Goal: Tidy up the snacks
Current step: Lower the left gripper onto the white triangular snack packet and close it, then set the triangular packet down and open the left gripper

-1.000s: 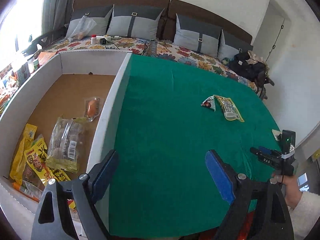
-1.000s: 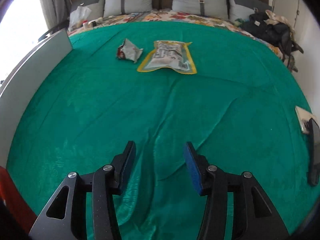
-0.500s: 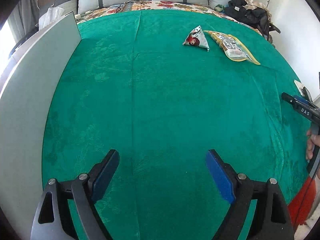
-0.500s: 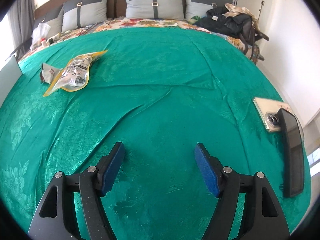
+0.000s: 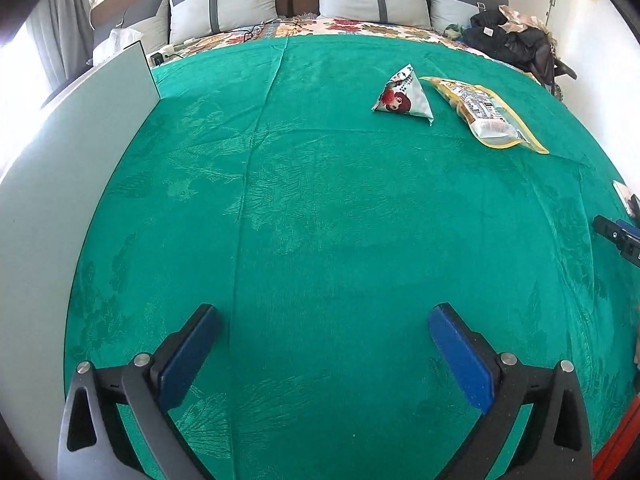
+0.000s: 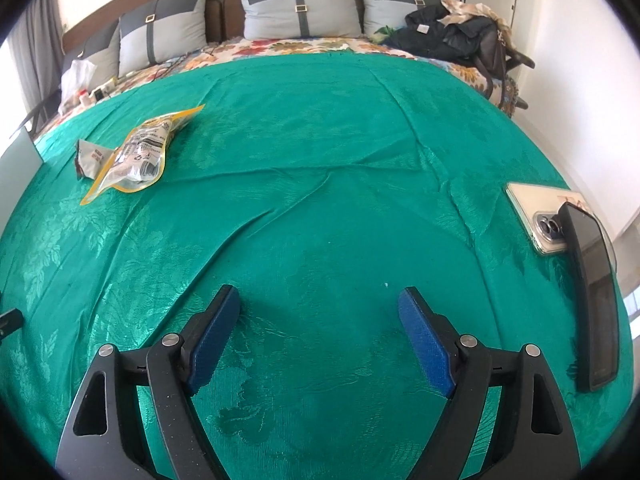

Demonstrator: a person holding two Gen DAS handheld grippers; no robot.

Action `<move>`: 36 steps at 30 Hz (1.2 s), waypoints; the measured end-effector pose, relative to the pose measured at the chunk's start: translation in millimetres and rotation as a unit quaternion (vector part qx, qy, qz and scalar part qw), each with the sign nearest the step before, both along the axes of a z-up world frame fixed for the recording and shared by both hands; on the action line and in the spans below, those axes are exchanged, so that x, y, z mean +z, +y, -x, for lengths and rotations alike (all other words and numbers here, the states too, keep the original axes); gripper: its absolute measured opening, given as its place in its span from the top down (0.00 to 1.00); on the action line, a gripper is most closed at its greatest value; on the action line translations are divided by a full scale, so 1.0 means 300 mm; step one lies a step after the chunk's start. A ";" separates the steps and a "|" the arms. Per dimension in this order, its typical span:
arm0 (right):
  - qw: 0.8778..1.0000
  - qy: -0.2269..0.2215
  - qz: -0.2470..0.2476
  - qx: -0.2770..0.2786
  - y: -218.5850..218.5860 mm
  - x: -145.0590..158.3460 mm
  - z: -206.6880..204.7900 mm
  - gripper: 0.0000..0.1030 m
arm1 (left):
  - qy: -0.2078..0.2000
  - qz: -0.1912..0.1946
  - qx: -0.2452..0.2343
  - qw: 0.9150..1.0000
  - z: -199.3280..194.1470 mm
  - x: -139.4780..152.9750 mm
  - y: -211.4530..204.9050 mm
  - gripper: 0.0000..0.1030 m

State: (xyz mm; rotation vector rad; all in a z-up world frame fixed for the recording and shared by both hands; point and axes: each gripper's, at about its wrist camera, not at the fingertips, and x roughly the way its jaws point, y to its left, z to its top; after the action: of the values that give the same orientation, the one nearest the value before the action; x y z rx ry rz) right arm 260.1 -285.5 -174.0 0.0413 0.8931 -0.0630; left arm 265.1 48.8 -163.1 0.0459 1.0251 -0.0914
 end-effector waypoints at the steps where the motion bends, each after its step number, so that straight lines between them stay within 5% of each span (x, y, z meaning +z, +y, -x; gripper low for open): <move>1: 1.000 0.000 0.000 0.000 -0.001 0.000 -0.001 0.18 | 0.002 0.001 0.003 1.000 0.001 0.001 0.001 0.00; 11: 1.000 0.000 0.000 0.000 -0.001 0.001 -0.001 0.18 | 0.062 0.004 0.025 0.998 -0.085 0.012 -0.016 0.01; 15: 1.000 0.000 0.000 0.000 -0.001 0.001 -0.001 0.18 | 0.031 0.054 0.006 0.998 -0.173 0.066 -0.042 0.02; 21: 1.000 0.000 0.000 0.000 -0.001 0.001 -0.002 0.18 | -0.013 0.062 -0.024 0.998 -0.365 0.137 -0.137 0.02; 28: 1.000 0.000 0.000 0.000 -0.002 0.001 -0.002 0.18 | 0.002 0.076 0.024 0.997 -0.601 0.101 -0.176 0.02; 30: 1.000 0.000 0.000 0.000 -0.001 0.001 -0.002 0.18 | 0.014 0.057 0.016 0.998 -0.632 0.063 -0.201 0.10; 34: 1.000 0.000 0.000 0.000 -0.002 0.001 -0.003 0.18 | -0.013 0.002 -0.048 0.999 -0.621 0.032 -0.248 0.55; 36: 1.000 0.000 0.000 0.000 -0.002 0.001 0.002 0.18 | -0.014 0.000 -0.062 0.998 -0.608 0.031 -0.237 0.56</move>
State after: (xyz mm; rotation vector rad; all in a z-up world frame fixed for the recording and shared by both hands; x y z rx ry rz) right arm 259.5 -286.2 -173.8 0.0411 0.8931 -0.0632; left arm 447.5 -22.3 -153.7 0.1102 0.9930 -0.2043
